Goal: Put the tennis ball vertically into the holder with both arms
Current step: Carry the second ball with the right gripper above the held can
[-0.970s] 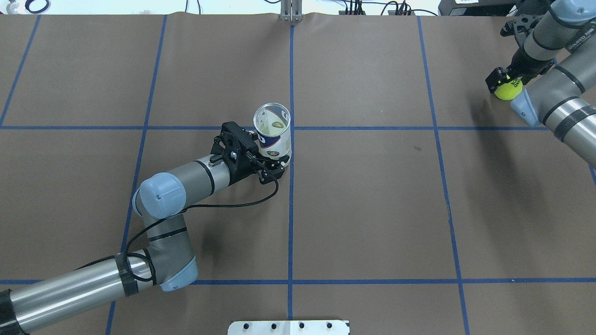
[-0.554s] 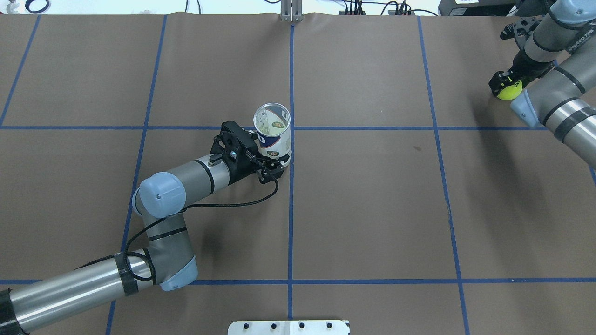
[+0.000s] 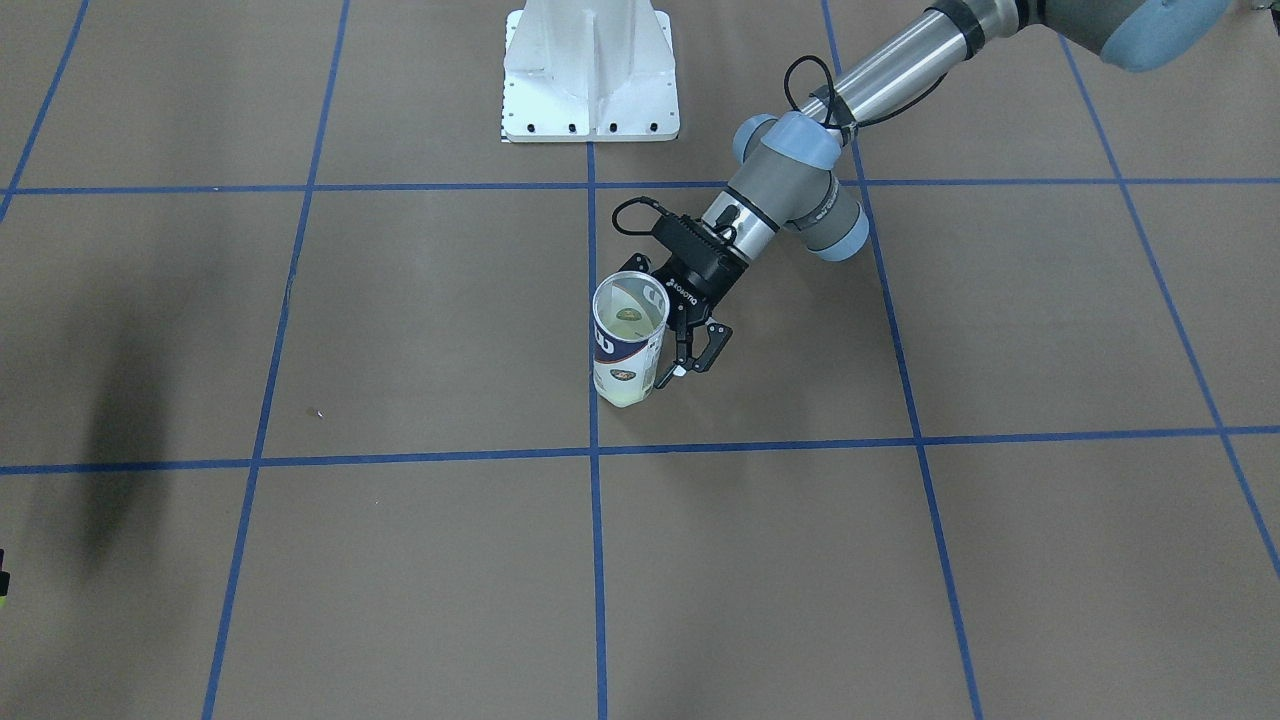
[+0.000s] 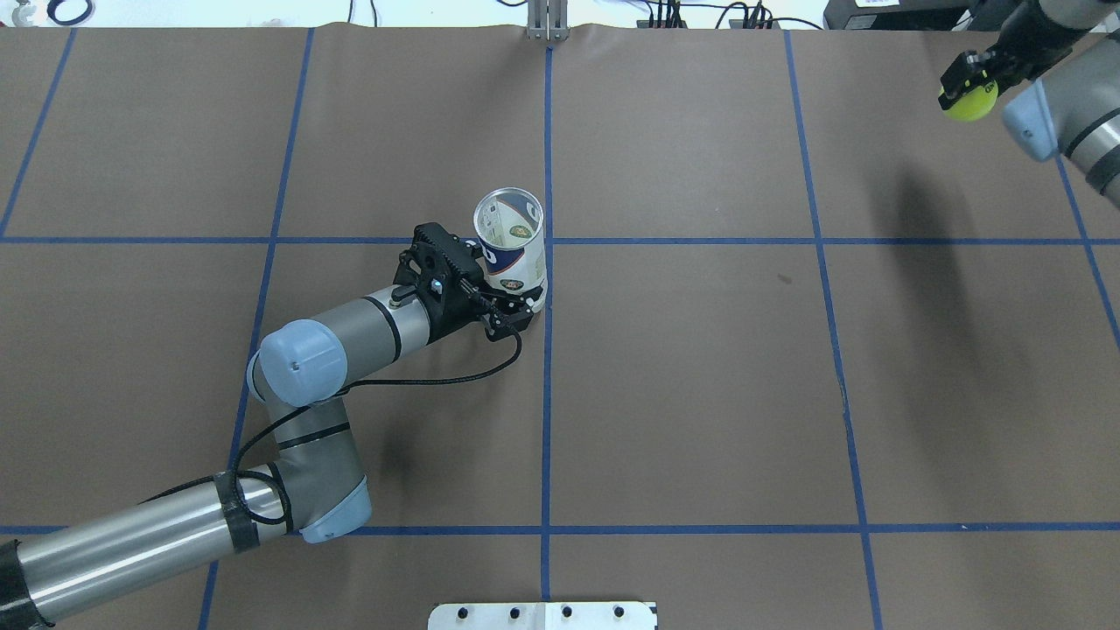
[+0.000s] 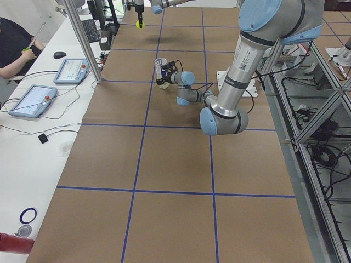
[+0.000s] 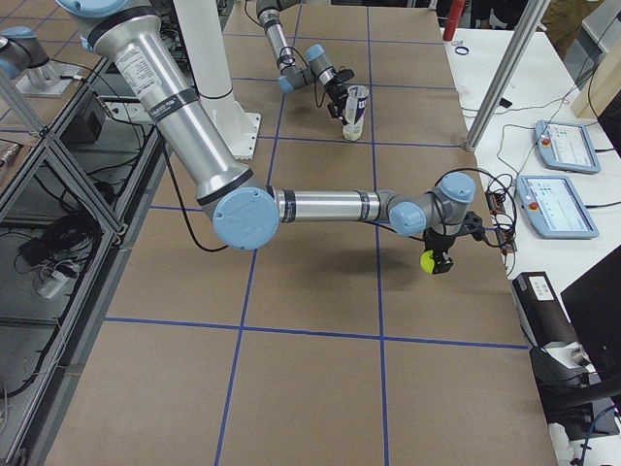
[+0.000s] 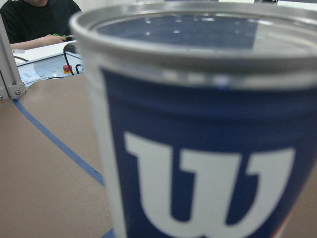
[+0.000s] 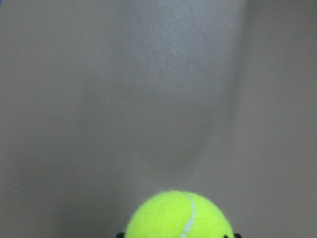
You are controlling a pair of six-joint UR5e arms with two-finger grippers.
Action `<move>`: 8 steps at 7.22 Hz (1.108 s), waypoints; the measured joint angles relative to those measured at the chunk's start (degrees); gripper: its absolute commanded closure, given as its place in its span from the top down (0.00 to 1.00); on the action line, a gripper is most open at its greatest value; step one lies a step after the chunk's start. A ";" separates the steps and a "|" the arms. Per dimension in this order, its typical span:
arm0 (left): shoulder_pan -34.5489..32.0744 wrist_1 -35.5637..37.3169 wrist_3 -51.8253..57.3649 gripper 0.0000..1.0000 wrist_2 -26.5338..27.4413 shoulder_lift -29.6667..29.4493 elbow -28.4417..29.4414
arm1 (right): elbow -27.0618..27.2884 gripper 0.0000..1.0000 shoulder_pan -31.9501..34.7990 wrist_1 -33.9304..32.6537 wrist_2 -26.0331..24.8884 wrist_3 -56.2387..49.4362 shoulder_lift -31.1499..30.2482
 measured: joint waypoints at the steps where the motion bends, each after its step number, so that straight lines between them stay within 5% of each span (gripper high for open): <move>1: 0.01 -0.17 0.00 0.99 0.00 0.04 0.00 | 2.25 0.00 0.72 -1.52 3.56 4.70 2.57; 4: 0.37 -0.29 -0.15 0.99 0.00 0.01 0.08 | 11.56 0.00 -8.13 -3.57 8.43 31.57 12.53; 8: 0.43 -0.14 -0.19 0.99 0.00 -0.01 0.09 | 19.87 0.00 -21.91 -4.17 1.13 49.43 19.23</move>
